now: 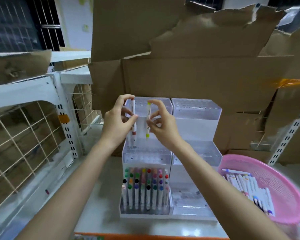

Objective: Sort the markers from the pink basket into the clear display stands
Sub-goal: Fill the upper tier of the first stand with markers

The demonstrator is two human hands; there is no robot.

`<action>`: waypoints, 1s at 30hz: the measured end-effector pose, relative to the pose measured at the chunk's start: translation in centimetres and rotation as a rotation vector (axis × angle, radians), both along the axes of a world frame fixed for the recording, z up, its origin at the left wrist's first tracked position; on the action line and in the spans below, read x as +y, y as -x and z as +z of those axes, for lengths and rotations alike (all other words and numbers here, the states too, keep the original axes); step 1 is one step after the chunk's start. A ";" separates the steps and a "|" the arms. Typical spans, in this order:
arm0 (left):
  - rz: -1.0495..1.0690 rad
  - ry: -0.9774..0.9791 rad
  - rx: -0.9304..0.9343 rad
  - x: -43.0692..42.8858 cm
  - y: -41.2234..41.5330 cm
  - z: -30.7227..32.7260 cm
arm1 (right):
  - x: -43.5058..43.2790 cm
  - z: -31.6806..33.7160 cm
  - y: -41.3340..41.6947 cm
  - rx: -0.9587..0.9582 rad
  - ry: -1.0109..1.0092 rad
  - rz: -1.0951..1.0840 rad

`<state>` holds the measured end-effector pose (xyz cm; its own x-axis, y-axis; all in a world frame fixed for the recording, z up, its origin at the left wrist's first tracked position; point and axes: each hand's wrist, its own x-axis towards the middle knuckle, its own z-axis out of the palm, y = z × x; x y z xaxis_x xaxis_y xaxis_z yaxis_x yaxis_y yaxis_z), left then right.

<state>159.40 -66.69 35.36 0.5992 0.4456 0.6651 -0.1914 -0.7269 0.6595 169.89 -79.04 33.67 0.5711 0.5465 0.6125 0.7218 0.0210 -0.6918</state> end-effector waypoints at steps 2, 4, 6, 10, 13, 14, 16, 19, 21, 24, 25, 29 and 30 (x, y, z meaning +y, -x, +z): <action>-0.022 -0.013 -0.045 0.7 -0.2 -0.1 | 0.8 -0.4 0.1 -0.033 -0.032 -0.042; -0.050 -0.006 -0.086 1.2 -0.6 -0.4 | 1.4 -0.7 0.2 -0.070 -0.059 -0.078; -0.072 -0.009 -0.123 1.5 -1.1 -0.7 | 1.7 -1.0 0.2 -0.095 -0.080 -0.107; -0.092 -0.061 -0.141 2.0 -2.0 -1.1 | 2.1 -1.7 0.0 -0.109 -0.151 -0.139; -0.128 -0.070 -0.126 2.4 -2.7 -1.5 | 2.4 -2.3 -0.3 -0.117 -0.193 -0.164; -0.134 -0.072 -0.122 2.5 -2.8 -1.7 | 2.6 -2.5 -0.4 -0.119 -0.201 -0.171; -0.135 -0.077 -0.112 2.6 -2.9 -2.0 | 2.8 -2.8 -0.5 -0.132 -0.212 -0.183; -0.139 -0.071 -0.101 2.7 -3.0 -2.3 | 3.0 -3.3 -0.4 -0.142 -0.221 -0.191; -0.138 -0.062 -0.101 2.8 -3.1 -2.4 | 3.1 -3.6 -0.4 -0.128 -0.226 -0.195; -0.097 -0.105 -0.103 2.8 -3.3 -2.6 | 3.3 -4.0 -0.4 -0.128 -0.209 -0.210; -0.076 -0.135 -0.102 2.7 -3.4 -2.7 | 3.3 -4.1 -0.5 -0.128 -0.203 -0.215; -0.031 -0.245 -0.092 2.6 -3.8 -3.1 | 3.3 -4.2 -0.6 -0.163 -0.191 -0.232; -0.030 -0.263 -0.091 2.6 -3.8 -3.2 | 3.3 -4.2 -0.6 -0.168 -0.190 -0.236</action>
